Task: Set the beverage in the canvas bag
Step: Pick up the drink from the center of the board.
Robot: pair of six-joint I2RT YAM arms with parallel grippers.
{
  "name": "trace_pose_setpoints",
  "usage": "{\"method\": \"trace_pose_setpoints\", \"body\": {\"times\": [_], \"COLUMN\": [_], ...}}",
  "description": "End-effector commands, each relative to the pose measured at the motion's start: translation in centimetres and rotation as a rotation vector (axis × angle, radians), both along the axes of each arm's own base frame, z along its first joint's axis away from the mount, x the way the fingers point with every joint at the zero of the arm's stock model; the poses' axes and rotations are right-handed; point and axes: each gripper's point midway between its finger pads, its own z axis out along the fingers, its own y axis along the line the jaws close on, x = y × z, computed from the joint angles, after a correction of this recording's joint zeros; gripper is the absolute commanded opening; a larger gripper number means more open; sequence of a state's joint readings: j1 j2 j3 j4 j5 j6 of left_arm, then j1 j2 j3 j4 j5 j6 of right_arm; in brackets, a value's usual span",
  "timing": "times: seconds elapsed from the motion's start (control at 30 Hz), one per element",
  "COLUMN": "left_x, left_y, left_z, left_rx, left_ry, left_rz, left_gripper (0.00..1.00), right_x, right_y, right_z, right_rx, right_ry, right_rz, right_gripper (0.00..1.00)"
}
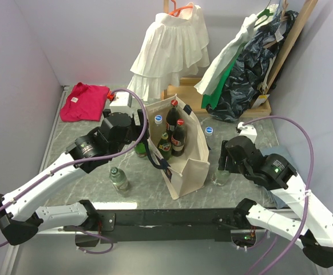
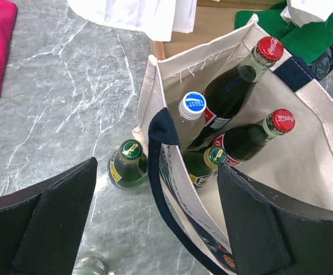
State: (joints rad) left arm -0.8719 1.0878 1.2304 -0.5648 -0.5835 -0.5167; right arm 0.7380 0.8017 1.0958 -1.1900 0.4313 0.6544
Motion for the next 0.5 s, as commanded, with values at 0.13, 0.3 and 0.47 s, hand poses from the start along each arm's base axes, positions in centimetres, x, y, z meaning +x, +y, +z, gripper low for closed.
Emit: {"method": "trace_pose_setpoints", "body": {"times": [0.13,0.3,0.47], "left_x": [-0.3,-0.3,-0.3], "left_y": [0.5,0.3,0.2], "left_z": [0.6,0.6,0.6], "left_rx": [-0.026,-0.026,-0.022], "left_ry": [-0.016,-0.018,-0.018], "left_rz": [0.012,0.002,0.002], "left_gripper": [0.91,0.91,0.92], "right_x": [0.7,1.2,1.5], "right_y": [0.2,0.4,0.6], "right_z": [-1.2,-2.5,-3.9], "right_rx": [0.015,0.021,0.033], "right_ry": [-0.007,-0.007,0.021], "right_rz": [-0.028,-0.025,-0.022], "right_gripper": [0.7,0.7,0.7]}}
